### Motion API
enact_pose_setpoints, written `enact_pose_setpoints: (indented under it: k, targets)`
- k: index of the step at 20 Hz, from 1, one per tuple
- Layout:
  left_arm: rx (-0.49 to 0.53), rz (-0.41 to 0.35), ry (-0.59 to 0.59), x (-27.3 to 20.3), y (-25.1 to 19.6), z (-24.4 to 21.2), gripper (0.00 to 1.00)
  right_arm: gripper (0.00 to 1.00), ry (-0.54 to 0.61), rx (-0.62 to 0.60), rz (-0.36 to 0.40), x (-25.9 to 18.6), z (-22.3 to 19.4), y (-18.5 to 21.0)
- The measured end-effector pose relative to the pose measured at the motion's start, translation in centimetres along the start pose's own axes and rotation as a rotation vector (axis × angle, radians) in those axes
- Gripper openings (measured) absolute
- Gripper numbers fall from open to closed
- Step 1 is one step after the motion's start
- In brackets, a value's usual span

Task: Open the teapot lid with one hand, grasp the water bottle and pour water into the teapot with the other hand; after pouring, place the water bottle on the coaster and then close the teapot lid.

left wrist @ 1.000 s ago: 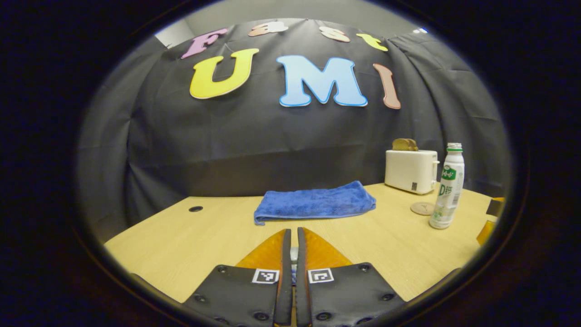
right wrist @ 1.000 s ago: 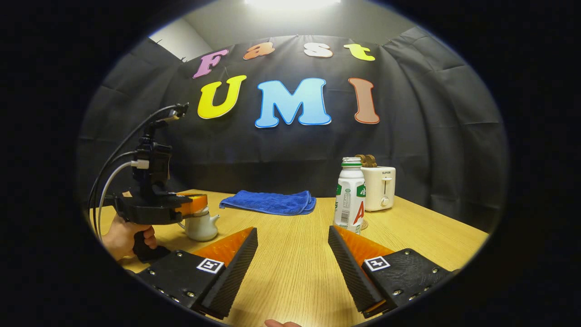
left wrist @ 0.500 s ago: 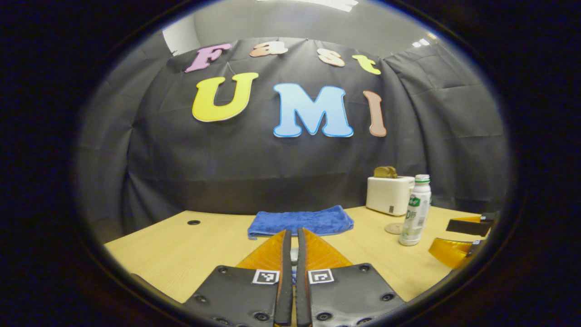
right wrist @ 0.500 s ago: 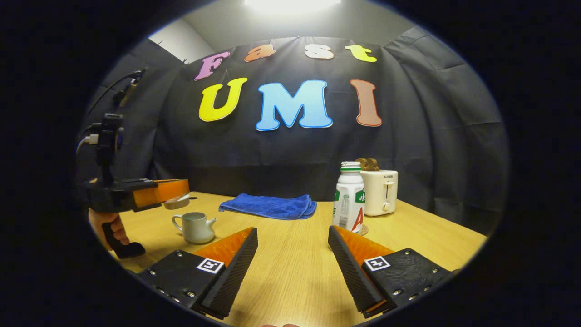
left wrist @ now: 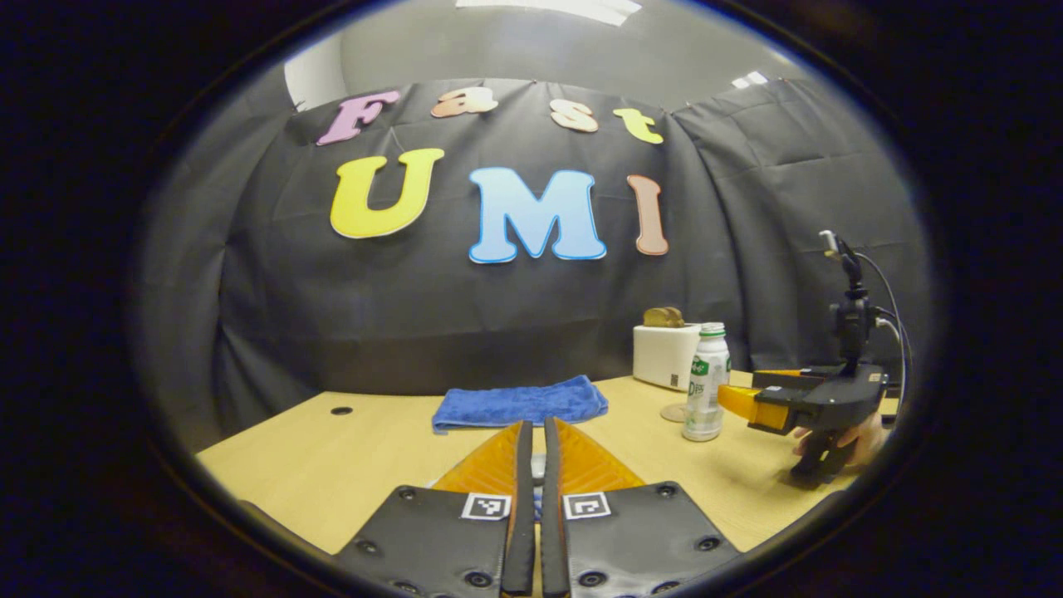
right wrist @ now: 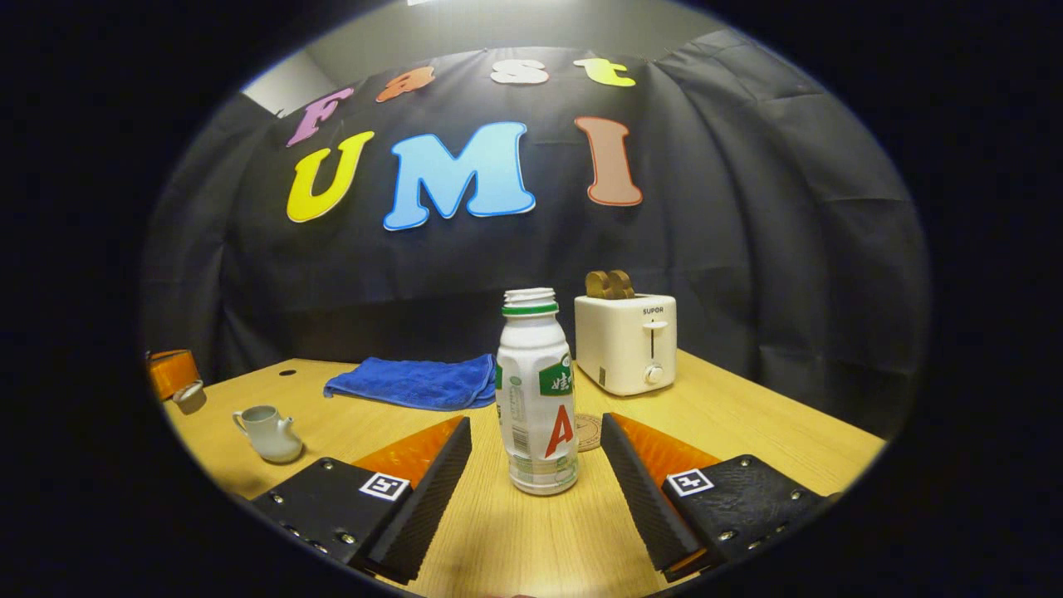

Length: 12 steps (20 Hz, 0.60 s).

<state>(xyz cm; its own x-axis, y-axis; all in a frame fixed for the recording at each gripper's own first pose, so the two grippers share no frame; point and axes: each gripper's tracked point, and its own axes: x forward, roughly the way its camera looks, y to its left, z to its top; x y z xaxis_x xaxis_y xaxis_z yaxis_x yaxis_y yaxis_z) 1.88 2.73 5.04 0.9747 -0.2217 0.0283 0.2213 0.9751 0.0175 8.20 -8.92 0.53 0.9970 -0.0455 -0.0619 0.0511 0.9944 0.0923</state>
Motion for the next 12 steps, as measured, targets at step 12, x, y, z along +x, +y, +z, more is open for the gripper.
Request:
enact_pose_setpoints:
  k: [12]
  targets:
    - [-0.028,-0.007,-0.002,-0.5,-0.1,0.4,0.13,0.97,0.015,-0.162,-0.086,5.9,0.2,-0.4]
